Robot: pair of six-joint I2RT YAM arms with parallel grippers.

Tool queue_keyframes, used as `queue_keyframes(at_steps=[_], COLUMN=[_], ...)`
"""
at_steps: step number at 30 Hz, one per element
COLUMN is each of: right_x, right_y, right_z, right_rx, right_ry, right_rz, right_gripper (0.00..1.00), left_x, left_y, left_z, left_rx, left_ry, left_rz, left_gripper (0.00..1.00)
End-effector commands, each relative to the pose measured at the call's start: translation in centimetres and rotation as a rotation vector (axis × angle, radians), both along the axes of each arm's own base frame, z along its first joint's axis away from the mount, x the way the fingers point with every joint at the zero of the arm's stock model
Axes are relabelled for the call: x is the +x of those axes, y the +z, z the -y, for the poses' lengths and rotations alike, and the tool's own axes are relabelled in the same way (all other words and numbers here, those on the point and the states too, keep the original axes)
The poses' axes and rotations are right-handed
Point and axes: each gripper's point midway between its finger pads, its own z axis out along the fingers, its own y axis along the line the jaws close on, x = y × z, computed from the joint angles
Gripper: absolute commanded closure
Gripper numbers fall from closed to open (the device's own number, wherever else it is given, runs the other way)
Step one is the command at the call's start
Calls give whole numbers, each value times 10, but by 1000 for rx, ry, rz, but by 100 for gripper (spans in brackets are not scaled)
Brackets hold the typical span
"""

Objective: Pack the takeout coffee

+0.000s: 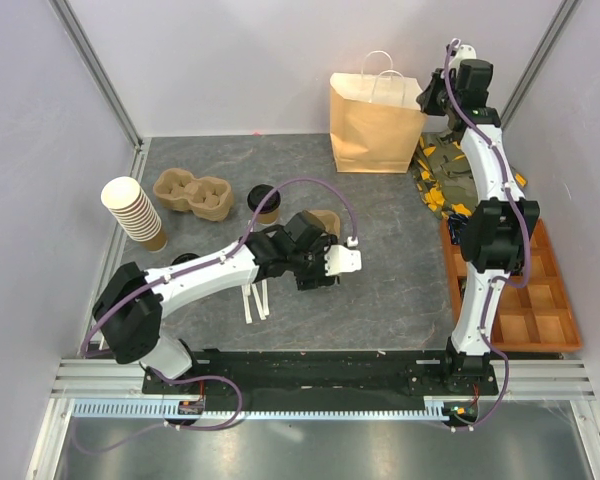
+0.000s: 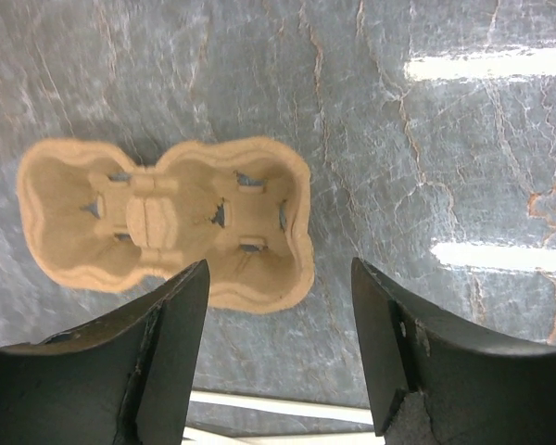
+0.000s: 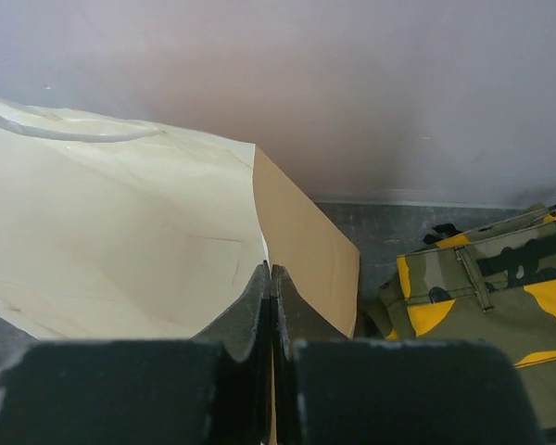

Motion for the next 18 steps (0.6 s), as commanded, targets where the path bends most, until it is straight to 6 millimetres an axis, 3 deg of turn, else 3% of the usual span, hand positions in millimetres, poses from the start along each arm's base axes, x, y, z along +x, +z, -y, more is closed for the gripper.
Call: queue_keyframes(at_steps=[1, 3, 4, 5, 6, 7, 8, 9, 10, 18], right_x=[-39, -51, -65, -73, -81, -96, -105, -112, -124, -158], right_y=[80, 80, 96, 96, 84, 97, 98, 86, 94, 75], right_z=[-5, -6, -6, -9, -11, -13, -17, -19, -20, -19], right_rx=[-64, -104, -129, -158, -170, -185, -207, -212, -222, -292], right_ry=[61, 87, 102, 142, 165, 181, 221, 241, 251, 321], right_rz=[132, 125, 153, 157, 130, 154, 162, 135, 149, 110], right_gripper=[100, 100, 100, 100, 100, 100, 100, 100, 100, 100], left_x=[-2, -11, -15, -18, -22, -25, -27, -30, -32, -25], left_y=[42, 48, 56, 58, 59, 65, 66, 67, 67, 75], left_z=[7, 5, 3, 2, 0, -1, -2, -2, -2, -6], left_rx=[-148, -182, -202, -209, -216, -232, -236, -241, -243, -288], left_ry=[54, 34, 26, 19, 10, 6, 4, -1, -7, 92], left_rz=[-99, -157, -160, -167, -175, -170, -173, -184, -187, -296], left_gripper=[31, 30, 30, 30, 29, 29, 29, 28, 28, 29])
